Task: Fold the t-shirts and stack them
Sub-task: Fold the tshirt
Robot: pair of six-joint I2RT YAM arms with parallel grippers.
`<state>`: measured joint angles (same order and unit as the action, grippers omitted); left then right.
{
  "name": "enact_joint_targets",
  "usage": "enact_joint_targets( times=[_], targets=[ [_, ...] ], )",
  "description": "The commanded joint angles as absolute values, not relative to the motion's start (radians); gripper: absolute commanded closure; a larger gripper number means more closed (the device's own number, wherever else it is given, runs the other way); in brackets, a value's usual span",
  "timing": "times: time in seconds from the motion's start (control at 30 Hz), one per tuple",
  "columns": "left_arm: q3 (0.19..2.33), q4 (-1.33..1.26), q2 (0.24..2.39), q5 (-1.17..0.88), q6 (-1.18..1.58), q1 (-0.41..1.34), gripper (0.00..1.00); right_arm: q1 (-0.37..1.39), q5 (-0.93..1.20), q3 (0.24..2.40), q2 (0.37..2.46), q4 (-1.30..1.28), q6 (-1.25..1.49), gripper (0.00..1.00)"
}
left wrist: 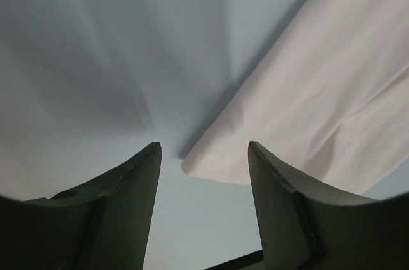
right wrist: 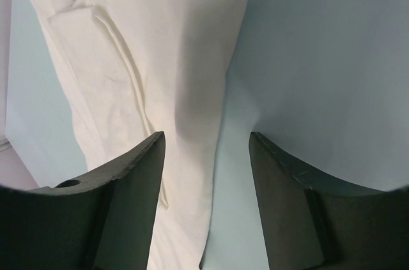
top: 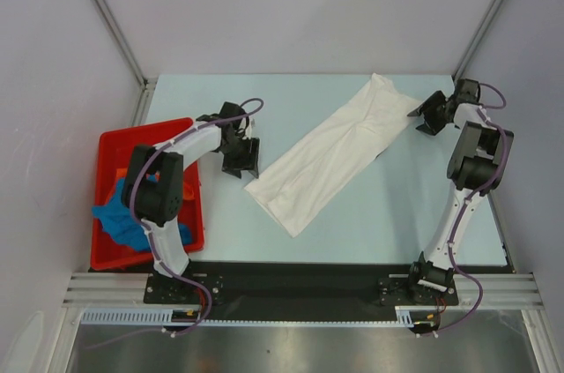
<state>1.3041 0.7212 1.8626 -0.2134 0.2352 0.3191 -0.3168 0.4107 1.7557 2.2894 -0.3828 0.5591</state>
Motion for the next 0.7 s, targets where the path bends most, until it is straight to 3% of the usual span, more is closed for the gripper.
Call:
enact_joint_targets(
  times=[0.0, 0.13, 0.3, 0.33, 0.47, 0.67],
  targets=[
    [1.328, 0.727, 1.870, -0.232, 0.173, 0.301, 0.38, -0.311, 0.420, 1.793, 2.333, -0.374, 0.540, 0.39],
    [1.284, 0.712, 1.888, -0.279, 0.184, 0.296, 0.41, -0.308, 0.417, 1.773, 2.345, -0.325, 0.566, 0.41],
    [1.230, 0.681, 1.898, -0.365, 0.227, 0.296, 0.57, -0.307, 0.420, 1.816, 2.387, -0.284, 0.609, 0.48],
    [1.221, 0.680, 1.901, -0.365, 0.232, 0.296, 0.62, -0.304, 0.417, 1.831, 2.398, -0.285, 0.611, 0.49],
    [1.190, 0.677, 1.898, -0.371, 0.259, 0.295, 1.00, -0.292, 0.410, 1.919, 2.468, -0.305, 0.615, 0.63],
    [1.023, 0.608, 1.783, -0.425, 0.379, 0.295, 1.00, -0.276, 0.414, 2.037, 2.536, -0.302, 0.646, 0.83]
  ],
)
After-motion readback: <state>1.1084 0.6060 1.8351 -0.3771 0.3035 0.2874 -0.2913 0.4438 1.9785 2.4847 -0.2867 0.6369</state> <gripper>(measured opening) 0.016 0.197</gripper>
